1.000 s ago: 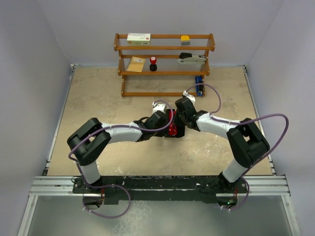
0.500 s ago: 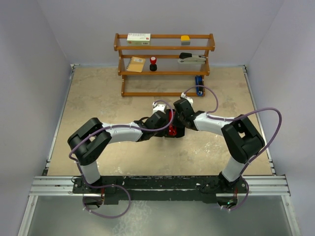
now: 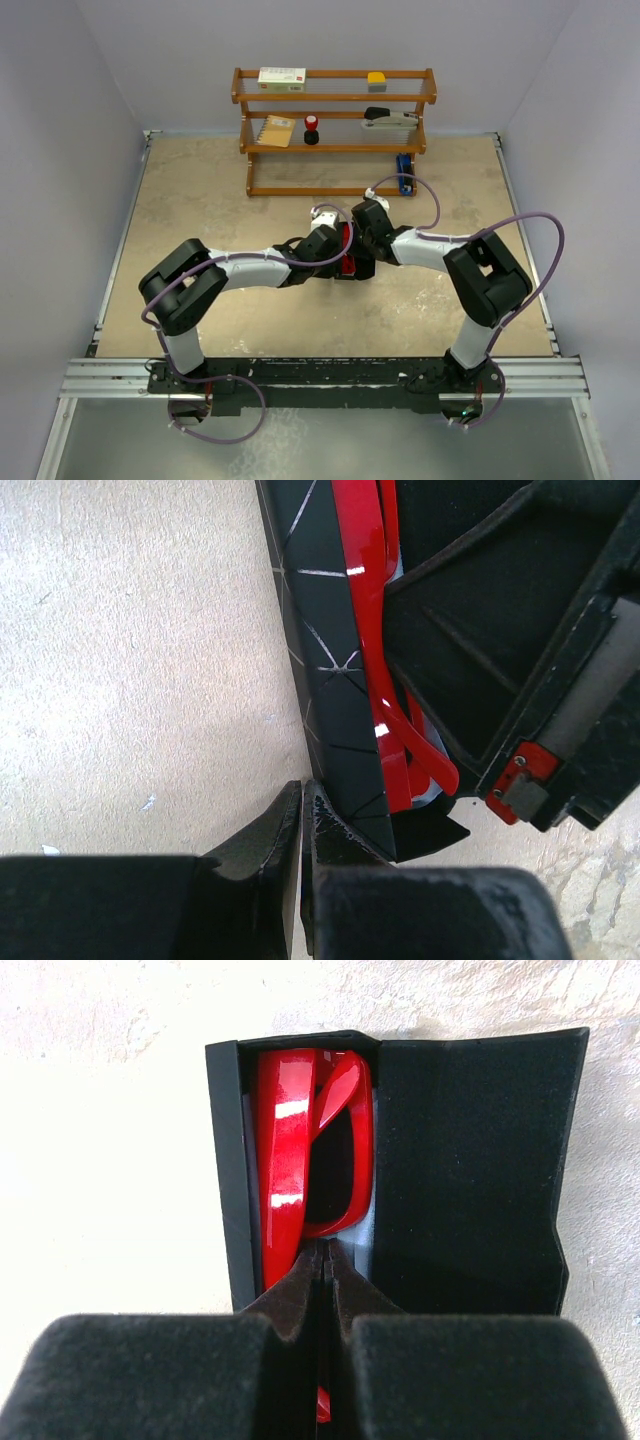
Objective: Organize the sunglasses
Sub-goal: Adjust the sunglasses in the sunglasses case, then close the sunglasses case at the center of the board.
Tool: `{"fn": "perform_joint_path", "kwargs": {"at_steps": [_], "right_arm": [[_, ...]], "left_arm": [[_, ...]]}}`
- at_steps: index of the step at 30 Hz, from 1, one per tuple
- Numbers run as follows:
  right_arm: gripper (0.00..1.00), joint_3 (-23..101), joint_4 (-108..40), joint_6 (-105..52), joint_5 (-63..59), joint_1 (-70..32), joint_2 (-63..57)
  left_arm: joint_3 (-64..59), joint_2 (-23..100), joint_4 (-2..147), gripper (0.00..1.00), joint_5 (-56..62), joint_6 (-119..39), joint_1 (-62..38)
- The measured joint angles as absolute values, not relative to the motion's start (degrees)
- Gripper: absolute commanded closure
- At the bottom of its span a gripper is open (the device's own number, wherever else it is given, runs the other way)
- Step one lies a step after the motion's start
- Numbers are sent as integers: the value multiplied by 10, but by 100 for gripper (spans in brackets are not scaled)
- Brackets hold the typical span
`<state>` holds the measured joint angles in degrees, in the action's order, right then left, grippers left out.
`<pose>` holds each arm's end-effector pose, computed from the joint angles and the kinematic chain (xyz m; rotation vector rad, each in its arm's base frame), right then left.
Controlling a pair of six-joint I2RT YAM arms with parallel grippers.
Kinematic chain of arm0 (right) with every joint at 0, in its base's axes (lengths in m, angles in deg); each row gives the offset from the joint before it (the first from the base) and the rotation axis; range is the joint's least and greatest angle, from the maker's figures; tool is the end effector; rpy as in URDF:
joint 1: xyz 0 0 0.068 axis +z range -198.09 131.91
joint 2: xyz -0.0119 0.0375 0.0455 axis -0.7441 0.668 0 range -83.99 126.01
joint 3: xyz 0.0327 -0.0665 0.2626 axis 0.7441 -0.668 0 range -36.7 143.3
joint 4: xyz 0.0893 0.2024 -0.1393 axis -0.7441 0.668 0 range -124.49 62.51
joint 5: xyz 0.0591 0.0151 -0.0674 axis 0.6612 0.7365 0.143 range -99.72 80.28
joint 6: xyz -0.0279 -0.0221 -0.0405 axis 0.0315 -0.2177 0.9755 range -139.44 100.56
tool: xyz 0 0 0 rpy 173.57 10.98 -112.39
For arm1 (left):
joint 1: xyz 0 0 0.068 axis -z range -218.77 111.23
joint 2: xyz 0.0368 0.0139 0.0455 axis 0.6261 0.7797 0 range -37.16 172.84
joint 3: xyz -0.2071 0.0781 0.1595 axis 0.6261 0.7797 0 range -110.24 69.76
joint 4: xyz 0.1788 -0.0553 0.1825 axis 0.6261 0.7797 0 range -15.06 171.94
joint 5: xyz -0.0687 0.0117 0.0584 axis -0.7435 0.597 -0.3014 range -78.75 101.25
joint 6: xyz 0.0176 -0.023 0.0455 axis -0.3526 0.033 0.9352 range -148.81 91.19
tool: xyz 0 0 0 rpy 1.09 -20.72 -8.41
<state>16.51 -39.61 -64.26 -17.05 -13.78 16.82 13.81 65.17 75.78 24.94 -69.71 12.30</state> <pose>0.2996 0.1989 0.1587 0.2835 2.3530 0.5472 0.2344 -0.2766 0.1557 0.1009 2.4167 -0.4791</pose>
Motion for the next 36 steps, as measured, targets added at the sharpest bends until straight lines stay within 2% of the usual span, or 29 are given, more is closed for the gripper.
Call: {"fn": "perform_joint_path", "kwargs": {"at_steps": [13,17,23,30,36], "right_arm": [[100,167,-373,-628,-174,-140,156],[98,171,-321,-603,-186,-140,101],[100,184,-273,-582,-225,-140,23],[100,140,-240,-578,-274,-167,-70],[100,87,-235,-578,-273,-229,-71]], "left_arm": [[138,652,759,100,249,-697,123],[138,652,759,100,250,-697,123],[138,652,764,100,260,-696,120],[137,652,764,100,259,-685,78],[101,678,766,100,254,-670,57]]}}
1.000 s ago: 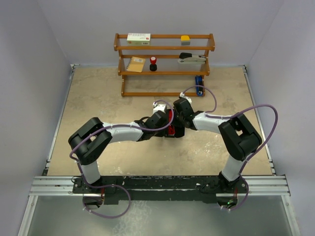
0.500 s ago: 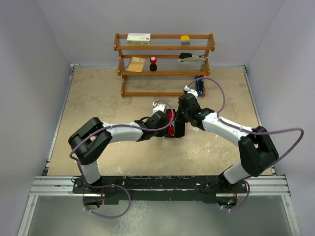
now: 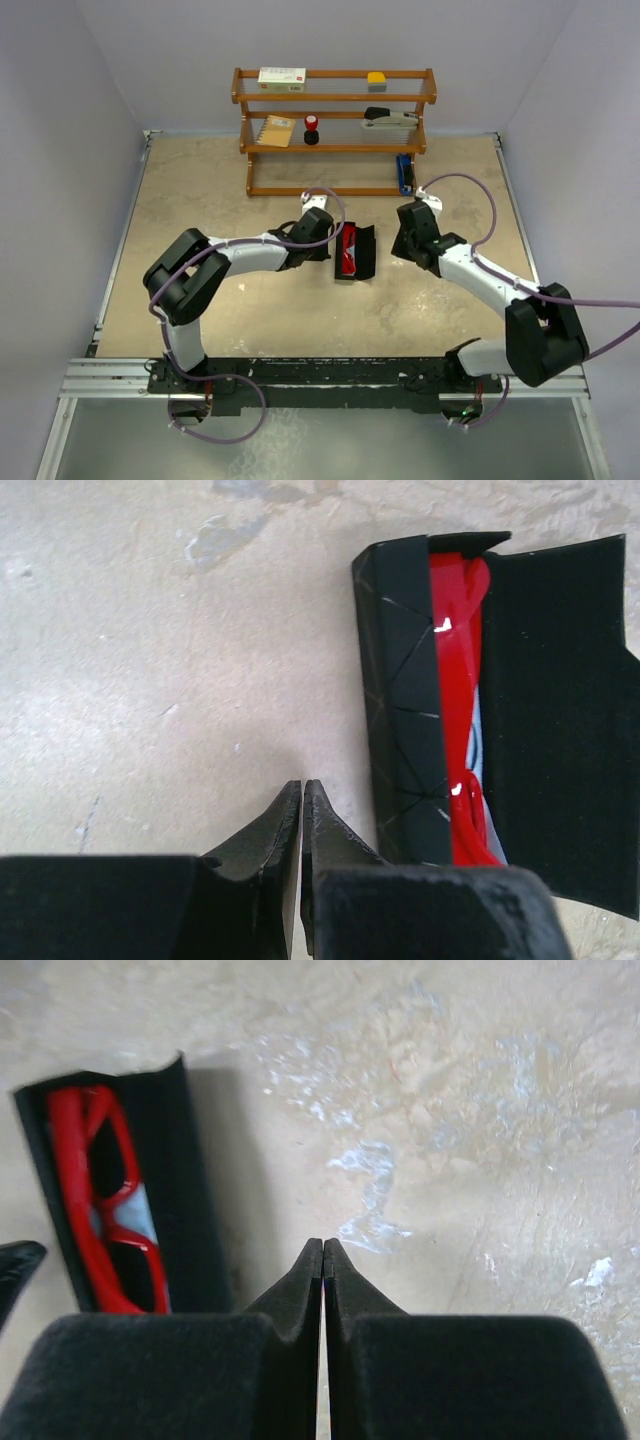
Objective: Organize the sunglasses
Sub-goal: Close the sunglasses case at the center of the board.
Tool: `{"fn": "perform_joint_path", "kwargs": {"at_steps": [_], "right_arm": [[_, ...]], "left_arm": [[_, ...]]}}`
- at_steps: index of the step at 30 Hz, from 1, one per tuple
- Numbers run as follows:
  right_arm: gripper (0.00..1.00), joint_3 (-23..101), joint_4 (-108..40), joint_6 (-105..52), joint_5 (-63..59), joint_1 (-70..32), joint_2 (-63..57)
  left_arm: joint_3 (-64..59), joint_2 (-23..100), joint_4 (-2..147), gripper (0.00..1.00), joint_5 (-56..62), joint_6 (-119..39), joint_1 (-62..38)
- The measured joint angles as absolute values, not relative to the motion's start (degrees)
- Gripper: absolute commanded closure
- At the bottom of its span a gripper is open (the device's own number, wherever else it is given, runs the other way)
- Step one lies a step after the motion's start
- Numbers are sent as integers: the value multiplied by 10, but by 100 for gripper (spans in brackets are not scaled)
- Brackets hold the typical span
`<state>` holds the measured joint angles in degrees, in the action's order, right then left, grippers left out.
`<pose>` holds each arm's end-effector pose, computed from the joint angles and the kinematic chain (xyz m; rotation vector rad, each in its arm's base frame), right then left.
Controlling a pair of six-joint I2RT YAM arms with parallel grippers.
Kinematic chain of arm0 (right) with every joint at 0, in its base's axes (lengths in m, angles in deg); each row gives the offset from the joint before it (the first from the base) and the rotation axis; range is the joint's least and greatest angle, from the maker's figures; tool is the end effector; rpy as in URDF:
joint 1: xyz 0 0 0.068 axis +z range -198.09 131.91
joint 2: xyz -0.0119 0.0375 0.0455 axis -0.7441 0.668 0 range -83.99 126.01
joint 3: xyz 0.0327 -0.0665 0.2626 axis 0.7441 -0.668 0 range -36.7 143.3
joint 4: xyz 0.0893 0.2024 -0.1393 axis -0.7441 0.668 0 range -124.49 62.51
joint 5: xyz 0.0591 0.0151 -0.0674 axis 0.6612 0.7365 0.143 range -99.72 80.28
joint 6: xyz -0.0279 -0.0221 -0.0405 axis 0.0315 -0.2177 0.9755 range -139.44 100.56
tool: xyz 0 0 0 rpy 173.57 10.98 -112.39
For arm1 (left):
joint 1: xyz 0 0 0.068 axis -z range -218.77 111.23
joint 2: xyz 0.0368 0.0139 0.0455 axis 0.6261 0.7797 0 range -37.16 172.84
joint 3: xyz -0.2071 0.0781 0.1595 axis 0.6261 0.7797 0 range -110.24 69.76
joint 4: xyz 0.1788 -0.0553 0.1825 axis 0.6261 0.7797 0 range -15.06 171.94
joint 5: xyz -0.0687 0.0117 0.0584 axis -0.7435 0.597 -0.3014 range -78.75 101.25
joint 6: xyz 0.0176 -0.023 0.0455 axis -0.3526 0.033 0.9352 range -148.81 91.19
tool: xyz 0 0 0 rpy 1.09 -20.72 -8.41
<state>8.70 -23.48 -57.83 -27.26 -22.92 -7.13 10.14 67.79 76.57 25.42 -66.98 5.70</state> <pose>0.2578 0.1093 0.2212 0.4155 2.2425 0.2292 0.2752 -0.2578 0.1572 0.0143 2.3949 -0.3995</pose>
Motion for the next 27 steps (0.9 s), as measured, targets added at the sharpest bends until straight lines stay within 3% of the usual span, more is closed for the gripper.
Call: {"fn": "perform_joint_path", "kwargs": {"at_steps": [27], "right_arm": [[100,69,-408,-573,-133,-237,85]], "left_arm": [[82,699,763,100,214,-682,72]]}}
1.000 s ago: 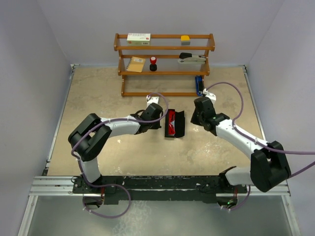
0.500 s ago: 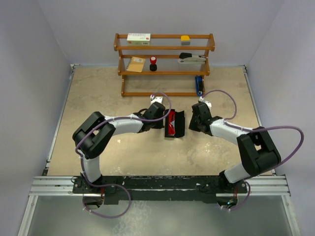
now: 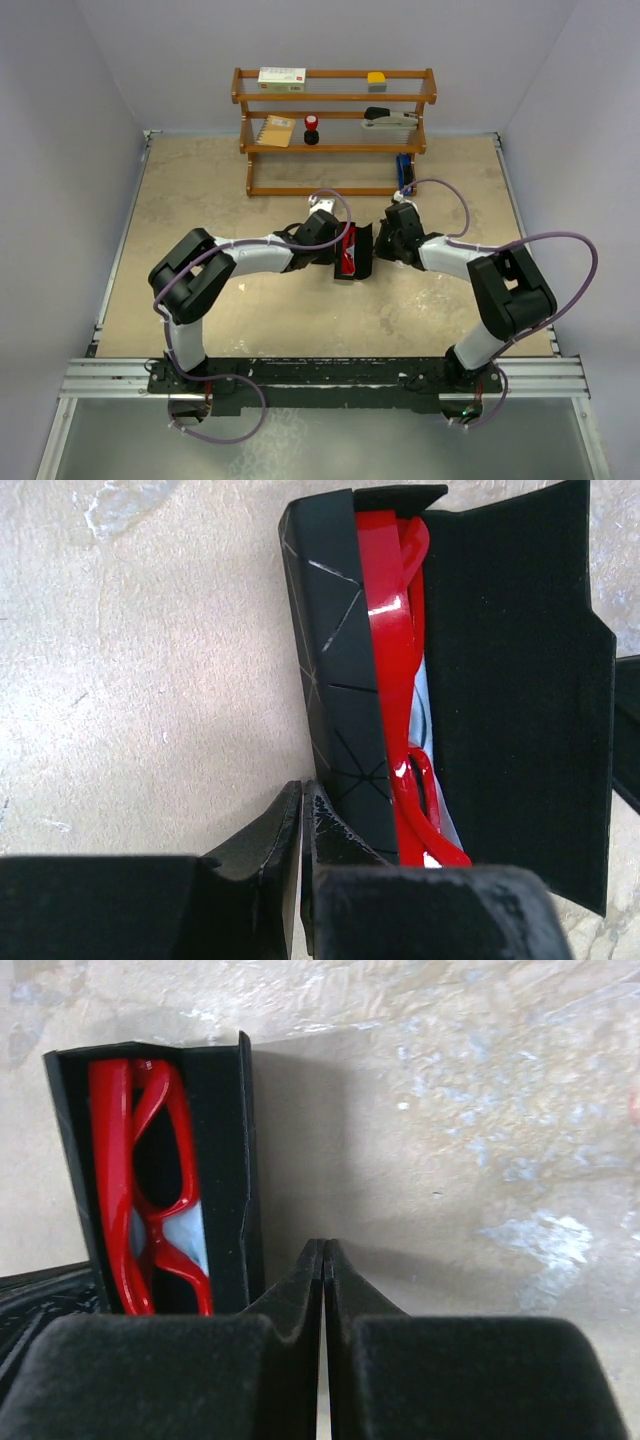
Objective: Organize the sunglasses
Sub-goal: Close the sunglasses case at the center of the board.
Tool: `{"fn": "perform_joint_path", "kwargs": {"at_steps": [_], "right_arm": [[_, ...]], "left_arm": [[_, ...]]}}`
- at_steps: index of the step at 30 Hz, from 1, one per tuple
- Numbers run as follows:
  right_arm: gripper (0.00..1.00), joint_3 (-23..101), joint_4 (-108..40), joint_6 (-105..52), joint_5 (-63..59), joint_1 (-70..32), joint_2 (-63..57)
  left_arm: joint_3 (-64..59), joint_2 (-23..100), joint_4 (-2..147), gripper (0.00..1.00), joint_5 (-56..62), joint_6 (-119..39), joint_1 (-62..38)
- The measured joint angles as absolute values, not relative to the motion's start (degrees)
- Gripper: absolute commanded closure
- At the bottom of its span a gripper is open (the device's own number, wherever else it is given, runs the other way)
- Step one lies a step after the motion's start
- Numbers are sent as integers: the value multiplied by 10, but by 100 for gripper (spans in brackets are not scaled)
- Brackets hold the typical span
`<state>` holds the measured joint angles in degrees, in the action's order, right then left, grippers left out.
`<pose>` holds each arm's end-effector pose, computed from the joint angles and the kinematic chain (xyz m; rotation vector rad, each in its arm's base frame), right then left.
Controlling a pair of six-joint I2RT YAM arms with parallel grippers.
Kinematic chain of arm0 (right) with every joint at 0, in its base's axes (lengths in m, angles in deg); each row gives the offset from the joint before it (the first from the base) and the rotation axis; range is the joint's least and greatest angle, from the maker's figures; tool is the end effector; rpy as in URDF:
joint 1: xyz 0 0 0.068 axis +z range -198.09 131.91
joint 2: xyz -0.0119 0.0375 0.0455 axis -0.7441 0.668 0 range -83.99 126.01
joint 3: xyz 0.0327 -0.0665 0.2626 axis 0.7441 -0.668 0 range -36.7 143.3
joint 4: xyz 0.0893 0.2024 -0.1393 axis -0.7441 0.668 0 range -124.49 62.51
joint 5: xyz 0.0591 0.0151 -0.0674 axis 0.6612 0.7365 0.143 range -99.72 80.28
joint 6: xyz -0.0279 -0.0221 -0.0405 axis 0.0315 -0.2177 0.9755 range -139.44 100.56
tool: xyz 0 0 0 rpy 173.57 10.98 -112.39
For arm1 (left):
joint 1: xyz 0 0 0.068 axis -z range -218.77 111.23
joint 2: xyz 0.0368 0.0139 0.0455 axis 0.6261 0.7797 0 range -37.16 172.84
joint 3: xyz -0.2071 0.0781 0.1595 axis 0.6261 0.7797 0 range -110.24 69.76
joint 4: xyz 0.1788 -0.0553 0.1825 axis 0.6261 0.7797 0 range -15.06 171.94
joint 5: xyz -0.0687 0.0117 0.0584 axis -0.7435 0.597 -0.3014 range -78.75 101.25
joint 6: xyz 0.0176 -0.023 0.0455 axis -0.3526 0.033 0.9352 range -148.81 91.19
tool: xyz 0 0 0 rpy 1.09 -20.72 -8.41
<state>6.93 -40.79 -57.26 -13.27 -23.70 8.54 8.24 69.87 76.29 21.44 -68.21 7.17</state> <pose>0.2910 0.1295 0.1581 0.3080 2.3409 0.4727 0.2732 -0.2732 0.1536 0.0530 2.4291 -0.4915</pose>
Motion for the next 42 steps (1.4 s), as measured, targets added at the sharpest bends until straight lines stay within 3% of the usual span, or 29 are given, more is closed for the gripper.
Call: {"fn": "perform_joint_path", "kwargs": {"at_steps": [12,42], "right_arm": [[100,104,-421,-587,-65,-199,87],[100,122,-382,-587,-91,-173,57]], "left_arm": [[82,699,764,100,218,-687,76],[113,616,798,100,262,-677,70]]}}
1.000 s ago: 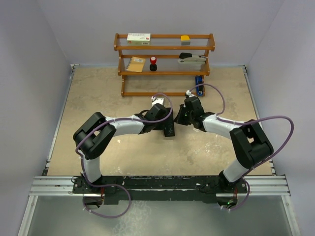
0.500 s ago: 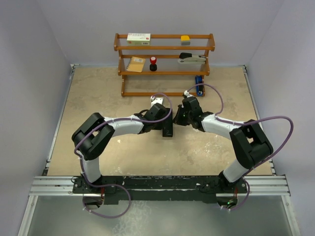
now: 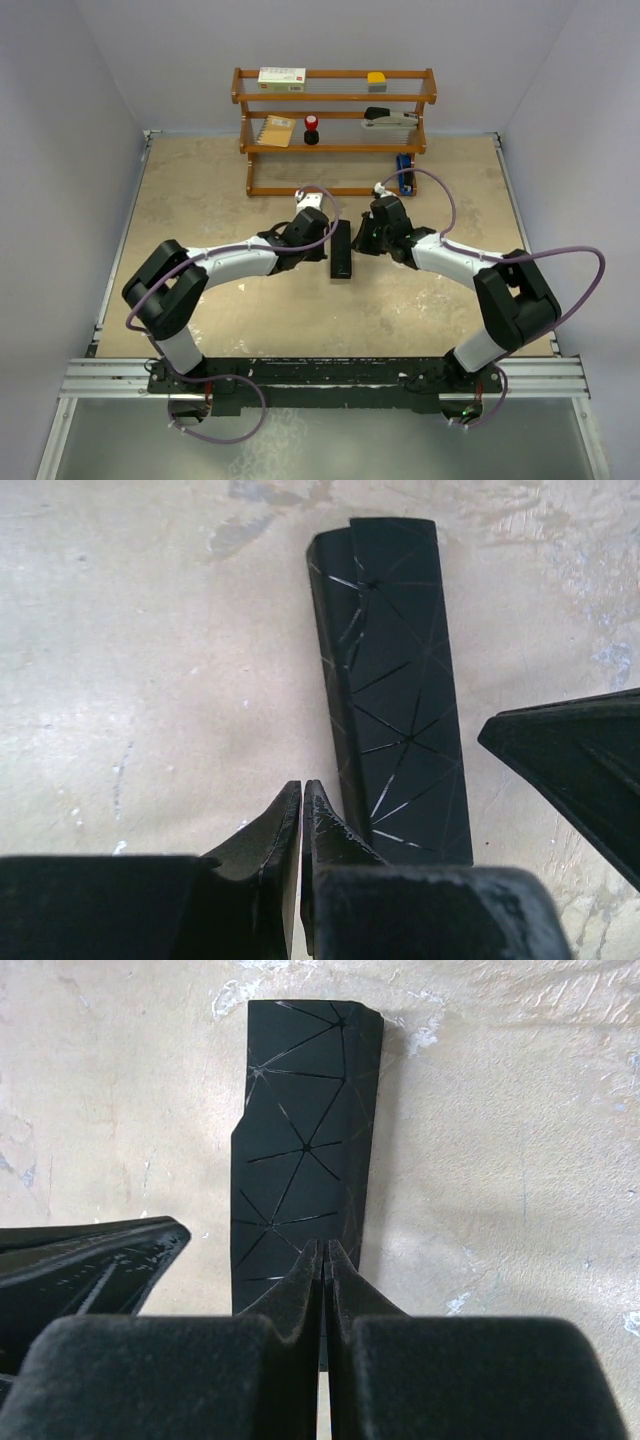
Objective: Organize the sunglasses
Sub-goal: Close the sunglasses case at the center of the board.
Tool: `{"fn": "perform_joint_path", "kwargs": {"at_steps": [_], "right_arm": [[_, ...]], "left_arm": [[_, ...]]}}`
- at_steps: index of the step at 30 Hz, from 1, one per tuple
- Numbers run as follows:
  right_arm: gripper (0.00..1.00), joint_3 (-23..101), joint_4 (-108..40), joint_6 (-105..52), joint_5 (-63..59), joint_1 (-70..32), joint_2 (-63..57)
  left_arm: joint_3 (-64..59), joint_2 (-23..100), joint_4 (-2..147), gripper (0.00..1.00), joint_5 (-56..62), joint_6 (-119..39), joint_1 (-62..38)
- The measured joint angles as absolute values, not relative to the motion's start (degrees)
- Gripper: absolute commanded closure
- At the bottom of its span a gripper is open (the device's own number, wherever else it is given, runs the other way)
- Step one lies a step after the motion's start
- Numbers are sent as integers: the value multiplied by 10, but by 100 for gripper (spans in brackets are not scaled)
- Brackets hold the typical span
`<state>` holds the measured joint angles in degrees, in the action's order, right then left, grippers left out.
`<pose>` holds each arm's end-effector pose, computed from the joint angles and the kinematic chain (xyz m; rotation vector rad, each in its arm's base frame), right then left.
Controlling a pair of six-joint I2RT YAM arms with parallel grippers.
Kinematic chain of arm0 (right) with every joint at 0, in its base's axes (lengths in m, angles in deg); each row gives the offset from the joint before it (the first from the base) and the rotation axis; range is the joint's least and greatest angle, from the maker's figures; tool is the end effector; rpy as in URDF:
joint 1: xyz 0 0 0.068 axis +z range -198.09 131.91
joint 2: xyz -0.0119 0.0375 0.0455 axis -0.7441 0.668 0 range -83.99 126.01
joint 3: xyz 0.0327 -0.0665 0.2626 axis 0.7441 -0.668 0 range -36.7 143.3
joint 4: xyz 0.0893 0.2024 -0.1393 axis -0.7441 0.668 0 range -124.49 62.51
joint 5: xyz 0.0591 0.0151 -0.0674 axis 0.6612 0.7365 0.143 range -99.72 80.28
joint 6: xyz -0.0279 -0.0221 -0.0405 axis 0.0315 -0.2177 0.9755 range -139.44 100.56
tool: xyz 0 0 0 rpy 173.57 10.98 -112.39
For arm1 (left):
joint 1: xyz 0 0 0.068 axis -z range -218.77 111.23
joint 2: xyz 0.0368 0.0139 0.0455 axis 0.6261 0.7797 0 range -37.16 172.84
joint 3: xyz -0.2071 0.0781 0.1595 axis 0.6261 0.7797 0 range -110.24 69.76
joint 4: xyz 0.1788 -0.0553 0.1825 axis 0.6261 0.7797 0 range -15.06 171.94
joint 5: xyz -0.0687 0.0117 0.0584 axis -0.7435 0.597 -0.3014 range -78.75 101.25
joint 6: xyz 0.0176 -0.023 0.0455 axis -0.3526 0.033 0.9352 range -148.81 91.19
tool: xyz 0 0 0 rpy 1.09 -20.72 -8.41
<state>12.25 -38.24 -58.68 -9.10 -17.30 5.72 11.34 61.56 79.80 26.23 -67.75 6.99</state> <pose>0.2840 0.1697 0.1972 0.1636 2.2985 0.6692 0.2593 -0.2529 0.1849 0.0125 2.3652 -0.4270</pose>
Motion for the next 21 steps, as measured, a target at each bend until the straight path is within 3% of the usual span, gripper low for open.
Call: {"fn": "perform_joint_path", "kwargs": {"at_steps": [21], "right_arm": [[100,172,-383,-571,-61,-162,122]], "left_arm": [[150,543,821,99,289,-672,47]]}}
